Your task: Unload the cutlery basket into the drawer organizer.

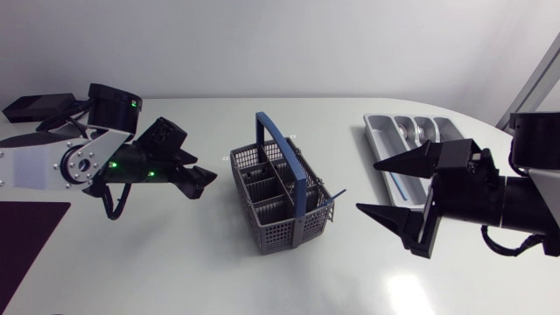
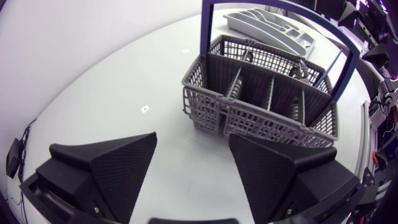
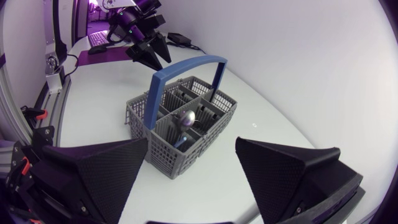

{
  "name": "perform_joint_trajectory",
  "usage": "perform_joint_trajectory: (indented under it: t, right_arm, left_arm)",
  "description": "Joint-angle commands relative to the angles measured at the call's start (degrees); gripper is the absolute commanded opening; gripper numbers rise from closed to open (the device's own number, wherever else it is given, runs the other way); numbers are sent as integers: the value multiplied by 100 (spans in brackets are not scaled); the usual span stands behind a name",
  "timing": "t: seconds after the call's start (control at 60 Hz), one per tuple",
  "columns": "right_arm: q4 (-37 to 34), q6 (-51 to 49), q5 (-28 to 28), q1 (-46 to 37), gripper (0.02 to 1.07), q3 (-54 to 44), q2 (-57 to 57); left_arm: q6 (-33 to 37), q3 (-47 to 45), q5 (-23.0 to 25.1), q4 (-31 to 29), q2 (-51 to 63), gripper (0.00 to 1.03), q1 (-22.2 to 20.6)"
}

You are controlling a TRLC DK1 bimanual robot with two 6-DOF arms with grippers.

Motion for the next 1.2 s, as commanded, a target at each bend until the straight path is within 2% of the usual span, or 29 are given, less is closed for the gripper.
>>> perform_joint_trajectory:
  t: [0.0, 0.2, 0.3, 0.483, 0.667, 0.783, 1.183]
  right_arm:
    - [43, 375, -4, 133, 103, -116, 180]
    - [219, 656, -92, 204, 103, 33, 681]
    - [395, 841, -153, 239, 96, 147, 1102]
    - [562, 1096, -338, 353, 92, 446, 1841]
    - [764, 1272, -329, 485, 70, 666, 2289]
    - [817, 1245, -329, 485, 65, 719, 2561]
    - [755, 1228, -250, 766, 26, 613, 2623]
  left_arm:
    - [158, -295, -17, -116, -314, 82, -129]
    - [150, -629, -17, -389, -1000, 82, -490]
    - [114, -725, -17, -415, -1131, 82, -595]
    - [97, -919, -17, -415, -1342, 82, -788]
    - [97, -980, -17, -450, -1448, 82, -797]
    - [106, -1024, -17, -450, -1492, 82, -815]
    - [114, -1103, -8, -415, -1492, 82, -841]
